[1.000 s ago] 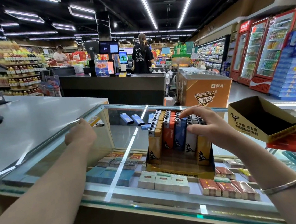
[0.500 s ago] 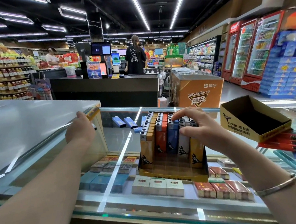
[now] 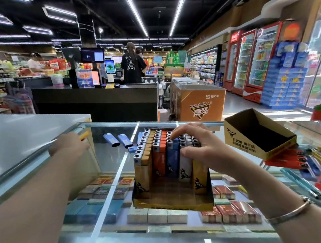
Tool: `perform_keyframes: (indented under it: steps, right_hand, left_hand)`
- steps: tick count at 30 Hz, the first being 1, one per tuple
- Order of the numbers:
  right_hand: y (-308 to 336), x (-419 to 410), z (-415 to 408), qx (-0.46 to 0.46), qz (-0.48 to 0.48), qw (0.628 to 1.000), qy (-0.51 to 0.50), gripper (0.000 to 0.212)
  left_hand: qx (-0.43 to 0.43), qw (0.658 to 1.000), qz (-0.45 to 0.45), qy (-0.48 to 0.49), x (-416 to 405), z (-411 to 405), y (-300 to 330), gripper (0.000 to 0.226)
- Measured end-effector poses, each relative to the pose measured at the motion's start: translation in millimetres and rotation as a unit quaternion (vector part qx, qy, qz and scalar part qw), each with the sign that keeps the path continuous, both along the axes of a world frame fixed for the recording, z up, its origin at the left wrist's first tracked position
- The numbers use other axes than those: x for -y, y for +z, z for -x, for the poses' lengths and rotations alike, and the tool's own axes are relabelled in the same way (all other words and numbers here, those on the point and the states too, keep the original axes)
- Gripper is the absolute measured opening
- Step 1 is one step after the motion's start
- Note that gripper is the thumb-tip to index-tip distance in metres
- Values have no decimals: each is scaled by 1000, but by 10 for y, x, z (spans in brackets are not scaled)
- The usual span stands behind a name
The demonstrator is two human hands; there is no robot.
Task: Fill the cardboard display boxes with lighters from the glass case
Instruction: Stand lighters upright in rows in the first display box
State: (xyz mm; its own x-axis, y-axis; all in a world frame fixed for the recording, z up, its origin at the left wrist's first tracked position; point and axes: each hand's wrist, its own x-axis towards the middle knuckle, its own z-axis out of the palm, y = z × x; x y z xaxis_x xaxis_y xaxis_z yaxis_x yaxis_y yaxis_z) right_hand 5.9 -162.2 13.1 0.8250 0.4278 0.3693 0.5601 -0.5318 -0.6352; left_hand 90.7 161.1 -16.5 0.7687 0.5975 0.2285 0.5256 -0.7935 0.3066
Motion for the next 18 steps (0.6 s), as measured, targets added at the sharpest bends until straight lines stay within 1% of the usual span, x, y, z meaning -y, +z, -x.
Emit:
perform_keyframes:
  steps: [2,6,7,10,14,15,18]
  right_hand:
    - [6,-2,5,-4,-2,1000,2,38]
    - [19,-9,24,-7,-6,1000,5,39]
    - [20,-9,25,-9,-7,1000,5,38]
    - [20,-6,31,-5,-1,1000,1,37]
    - [27,-4,41,-8,4,1000,4,33]
    - [27,-1,42,-7,8,1000,3,33]
    - [29,-1,48,-10,14,1000,0,33]
  left_hand:
    - [12,1000,4,3,2,15,-32,39]
    - [35,999,26,-5,28,91,-58,49]
    - [37,998,38,-17,22,106,-61,48]
    - [42,992,103,-53,-1,170,-32,31]
    - [55,968,225,-95,59,243,34,25]
    - [44,966,233,-104,99,266,52,24]
    - [5,973,192,-126,208,316,82,20]
